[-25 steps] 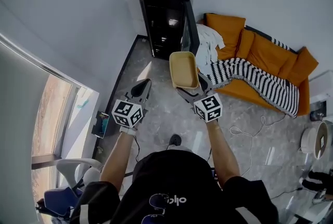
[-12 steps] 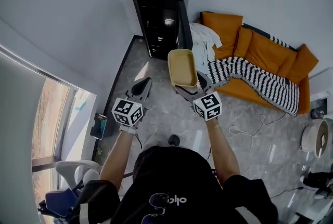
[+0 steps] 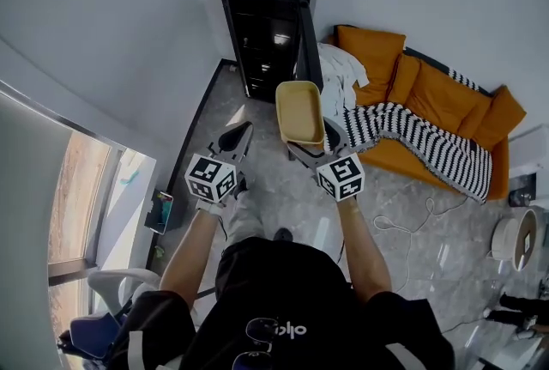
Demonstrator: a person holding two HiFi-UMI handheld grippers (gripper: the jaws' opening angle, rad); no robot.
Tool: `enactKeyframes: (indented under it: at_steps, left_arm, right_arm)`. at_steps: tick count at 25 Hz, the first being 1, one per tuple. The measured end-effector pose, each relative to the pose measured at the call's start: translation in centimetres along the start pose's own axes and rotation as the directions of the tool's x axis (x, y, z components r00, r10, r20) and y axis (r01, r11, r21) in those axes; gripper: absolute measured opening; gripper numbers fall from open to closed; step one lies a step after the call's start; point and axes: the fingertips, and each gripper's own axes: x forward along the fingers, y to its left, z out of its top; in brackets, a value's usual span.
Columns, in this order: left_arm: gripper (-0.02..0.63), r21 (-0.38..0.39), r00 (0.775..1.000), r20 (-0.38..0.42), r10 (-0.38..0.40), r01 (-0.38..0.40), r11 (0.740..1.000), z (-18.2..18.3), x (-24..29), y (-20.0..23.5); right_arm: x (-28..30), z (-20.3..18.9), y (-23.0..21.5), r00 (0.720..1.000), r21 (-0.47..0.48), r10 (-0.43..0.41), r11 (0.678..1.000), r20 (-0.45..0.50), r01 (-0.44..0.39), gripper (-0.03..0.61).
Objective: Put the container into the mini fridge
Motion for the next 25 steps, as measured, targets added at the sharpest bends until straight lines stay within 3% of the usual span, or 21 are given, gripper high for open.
enactKeyframes:
  at_steps: [8, 25]
  left_arm:
    - [0.008, -0.010, 1.000, -0.004, -0.023, 0.023, 1.000, 1.7, 4.6, 7.0]
    - [0.008, -0.047, 0.993, -0.020, -0.118, 0.117, 0.992, 4.6, 12.2, 28.8]
  right_arm:
    - [7.2, 1.8, -2.6, 1.000, 0.011, -0.012, 1.000, -0.010, 0.012, 0.443]
    - [28.8, 6.9, -5.4, 0.996, 0.015, -0.081, 0.997, -0.040, 0.081, 0.443]
